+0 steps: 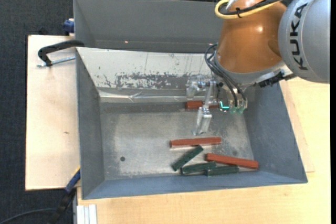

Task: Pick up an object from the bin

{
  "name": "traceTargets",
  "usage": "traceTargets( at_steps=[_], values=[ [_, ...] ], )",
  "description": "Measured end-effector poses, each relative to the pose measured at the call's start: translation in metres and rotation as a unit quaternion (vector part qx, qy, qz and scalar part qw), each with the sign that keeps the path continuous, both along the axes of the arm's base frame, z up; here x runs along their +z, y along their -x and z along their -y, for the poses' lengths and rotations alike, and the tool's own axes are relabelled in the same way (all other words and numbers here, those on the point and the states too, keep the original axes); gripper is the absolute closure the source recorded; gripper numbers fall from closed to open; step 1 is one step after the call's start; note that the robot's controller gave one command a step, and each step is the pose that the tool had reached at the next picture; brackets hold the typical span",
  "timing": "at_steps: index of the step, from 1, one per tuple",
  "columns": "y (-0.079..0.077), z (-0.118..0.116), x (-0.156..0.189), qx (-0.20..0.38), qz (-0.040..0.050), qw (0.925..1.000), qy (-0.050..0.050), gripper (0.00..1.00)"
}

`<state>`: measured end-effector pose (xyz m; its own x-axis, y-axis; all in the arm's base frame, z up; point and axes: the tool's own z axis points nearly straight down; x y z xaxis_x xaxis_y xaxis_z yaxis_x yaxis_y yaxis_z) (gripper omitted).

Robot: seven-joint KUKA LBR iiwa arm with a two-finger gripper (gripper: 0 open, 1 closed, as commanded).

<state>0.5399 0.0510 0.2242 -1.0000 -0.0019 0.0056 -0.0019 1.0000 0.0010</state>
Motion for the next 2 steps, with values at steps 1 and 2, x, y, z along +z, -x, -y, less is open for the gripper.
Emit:
traceTargets(
  at_steps=[1,2],
  values=[
    [0.008,0.015,-0.135,0.228,0.0007,0.9737,-0.001,0.0],
    [0.003,-0.019,-0.153,0.365,0.0045,0.931,-0.001,0.0]
  ],
)
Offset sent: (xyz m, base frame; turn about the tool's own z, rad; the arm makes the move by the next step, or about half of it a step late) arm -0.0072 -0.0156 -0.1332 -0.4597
